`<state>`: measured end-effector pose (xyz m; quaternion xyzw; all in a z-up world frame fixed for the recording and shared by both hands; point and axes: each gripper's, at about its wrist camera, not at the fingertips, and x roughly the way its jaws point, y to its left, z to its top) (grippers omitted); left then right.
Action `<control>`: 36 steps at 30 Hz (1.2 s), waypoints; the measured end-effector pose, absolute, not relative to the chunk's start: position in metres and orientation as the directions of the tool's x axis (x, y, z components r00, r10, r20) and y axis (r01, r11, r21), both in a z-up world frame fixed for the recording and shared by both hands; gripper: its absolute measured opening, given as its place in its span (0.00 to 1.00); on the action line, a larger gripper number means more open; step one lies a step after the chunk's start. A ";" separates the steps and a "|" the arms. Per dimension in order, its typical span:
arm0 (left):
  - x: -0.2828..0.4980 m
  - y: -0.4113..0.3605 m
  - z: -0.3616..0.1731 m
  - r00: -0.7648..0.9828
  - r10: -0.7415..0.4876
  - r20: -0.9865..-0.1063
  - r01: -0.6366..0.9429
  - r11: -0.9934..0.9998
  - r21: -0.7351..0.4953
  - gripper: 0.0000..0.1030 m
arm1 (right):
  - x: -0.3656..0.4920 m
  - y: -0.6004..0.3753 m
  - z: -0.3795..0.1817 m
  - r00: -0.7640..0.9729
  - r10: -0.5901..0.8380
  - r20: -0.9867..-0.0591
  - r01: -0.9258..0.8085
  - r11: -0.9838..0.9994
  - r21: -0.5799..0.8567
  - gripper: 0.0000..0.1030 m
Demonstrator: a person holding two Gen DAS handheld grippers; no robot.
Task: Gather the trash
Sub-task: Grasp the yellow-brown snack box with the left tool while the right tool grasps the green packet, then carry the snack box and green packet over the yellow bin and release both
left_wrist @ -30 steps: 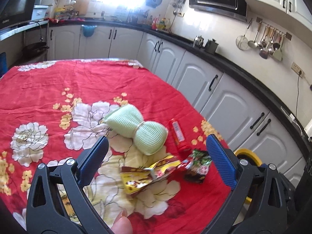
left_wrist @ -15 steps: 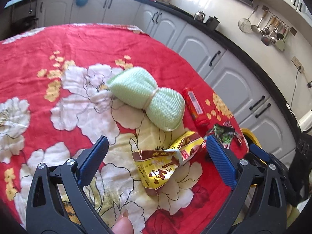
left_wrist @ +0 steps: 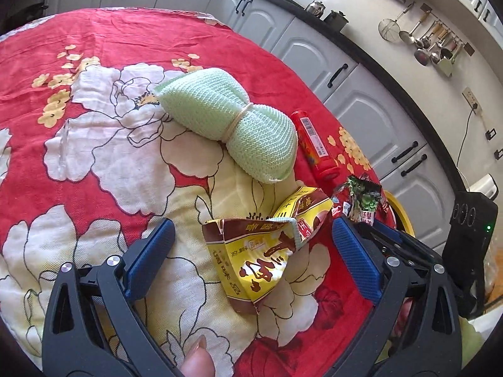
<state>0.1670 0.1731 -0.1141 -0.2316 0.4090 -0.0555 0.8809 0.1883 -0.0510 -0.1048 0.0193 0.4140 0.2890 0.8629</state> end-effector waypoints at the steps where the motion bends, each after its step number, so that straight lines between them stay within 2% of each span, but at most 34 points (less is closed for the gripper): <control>1: 0.167 0.173 -0.114 0.658 -0.286 -0.696 -0.091 0.888 -0.451 0.89 | 0.188 -0.052 -0.106 0.486 0.518 -0.704 -0.484 0.830 0.276 0.34; 5: 0.168 0.167 -0.114 0.651 -0.270 -0.710 -0.089 0.901 -0.424 0.82 | 0.184 -0.053 -0.106 0.493 0.521 -0.697 -0.491 0.828 0.272 0.28; 14: 0.167 0.166 -0.115 0.637 -0.263 -0.724 -0.084 0.911 -0.405 0.49 | 0.175 -0.072 -0.104 0.519 0.515 -0.682 -0.468 0.839 0.278 0.25; 25: 0.163 0.160 -0.104 0.637 -0.227 -0.737 -0.081 0.930 -0.357 0.43 | 0.165 -0.088 -0.091 0.549 0.517 -0.657 -0.453 0.844 0.287 0.24; 36: 0.149 0.156 -0.061 0.715 -0.190 -0.673 -0.062 0.942 -0.331 0.43 | 0.155 -0.102 -0.077 0.573 0.524 -0.631 -0.454 0.843 0.287 0.24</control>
